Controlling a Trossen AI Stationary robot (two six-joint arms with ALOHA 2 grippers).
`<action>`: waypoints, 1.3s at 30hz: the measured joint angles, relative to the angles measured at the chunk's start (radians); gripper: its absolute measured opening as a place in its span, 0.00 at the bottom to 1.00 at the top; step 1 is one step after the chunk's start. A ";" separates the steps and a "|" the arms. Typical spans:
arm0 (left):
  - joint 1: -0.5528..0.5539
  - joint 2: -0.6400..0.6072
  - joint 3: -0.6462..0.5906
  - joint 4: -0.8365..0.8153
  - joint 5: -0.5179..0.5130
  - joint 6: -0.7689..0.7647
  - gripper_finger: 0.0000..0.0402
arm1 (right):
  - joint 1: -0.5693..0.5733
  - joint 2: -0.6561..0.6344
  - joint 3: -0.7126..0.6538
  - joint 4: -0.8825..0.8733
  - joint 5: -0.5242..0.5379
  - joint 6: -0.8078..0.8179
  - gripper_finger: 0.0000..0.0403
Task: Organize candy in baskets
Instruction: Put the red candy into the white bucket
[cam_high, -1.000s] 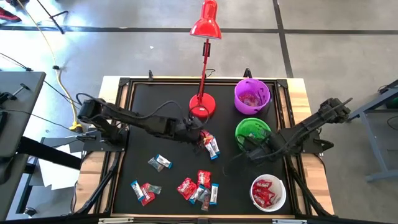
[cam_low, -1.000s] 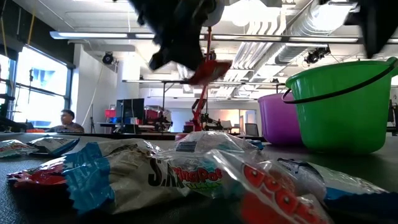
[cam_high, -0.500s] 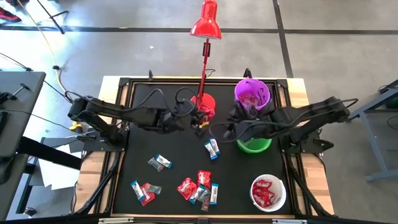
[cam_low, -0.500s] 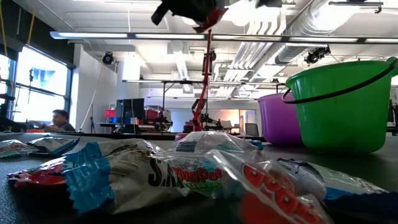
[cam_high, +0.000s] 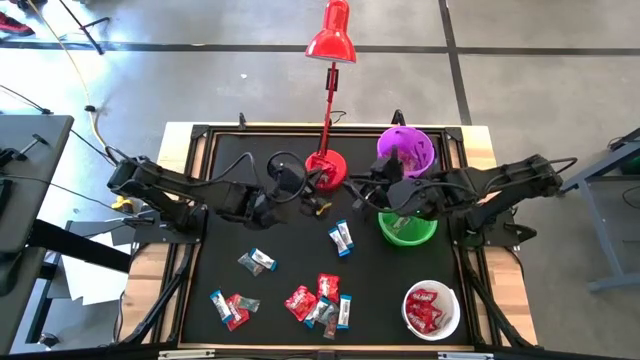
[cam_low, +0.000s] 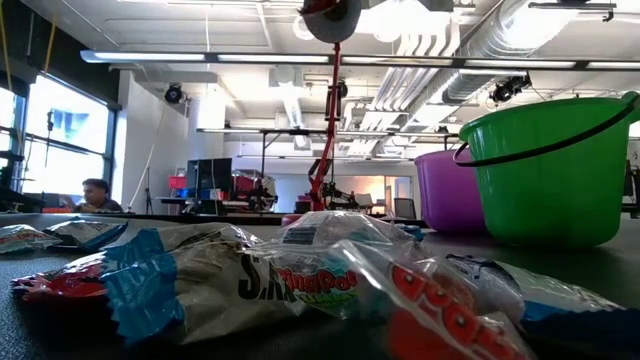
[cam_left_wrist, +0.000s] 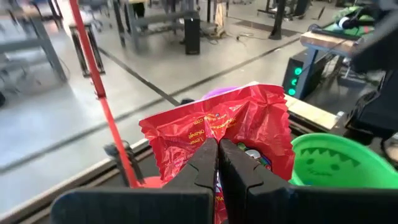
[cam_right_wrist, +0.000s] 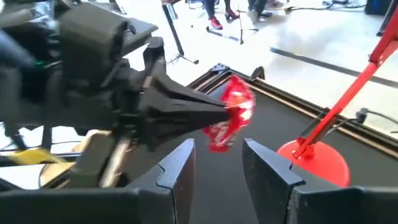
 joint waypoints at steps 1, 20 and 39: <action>-0.006 0.000 0.001 0.000 -0.012 0.018 0.00 | 0.000 0.000 0.000 0.005 -0.002 -0.042 0.31; -0.016 0.000 0.001 0.001 -0.016 0.025 0.00 | -0.009 0.001 0.000 -0.044 0.052 -0.283 0.31; -0.035 0.000 0.001 0.171 -0.046 0.062 0.00 | -0.036 0.028 -0.001 0.084 0.049 0.198 0.31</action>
